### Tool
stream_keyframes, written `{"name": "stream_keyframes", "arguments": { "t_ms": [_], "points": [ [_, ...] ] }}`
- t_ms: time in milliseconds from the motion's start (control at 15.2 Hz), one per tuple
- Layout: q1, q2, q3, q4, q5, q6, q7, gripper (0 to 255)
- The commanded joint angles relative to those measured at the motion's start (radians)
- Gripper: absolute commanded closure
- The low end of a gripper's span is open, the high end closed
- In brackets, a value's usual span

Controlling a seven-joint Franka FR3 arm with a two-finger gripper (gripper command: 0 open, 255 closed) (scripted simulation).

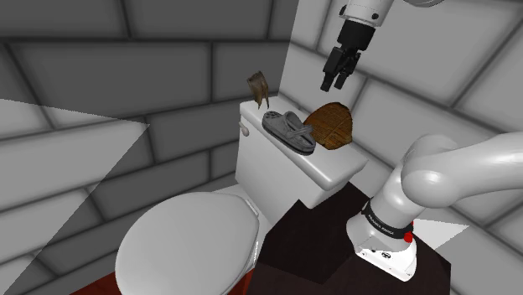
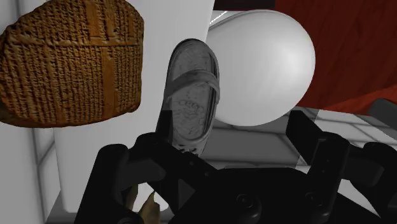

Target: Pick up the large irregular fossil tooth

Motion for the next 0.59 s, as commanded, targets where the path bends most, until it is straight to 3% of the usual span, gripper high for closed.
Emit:
{"name": "stream_keyframes", "arguments": {
  "t_ms": [0, 528],
  "points": [
    [0.000, 0.000, 0.000, 0.000, 0.000, 0.000, 0.000, 0],
    [-0.084, 0.204, 0.234, -0.028, -0.109, 0.334, 0.320, 0]
  ]
}}
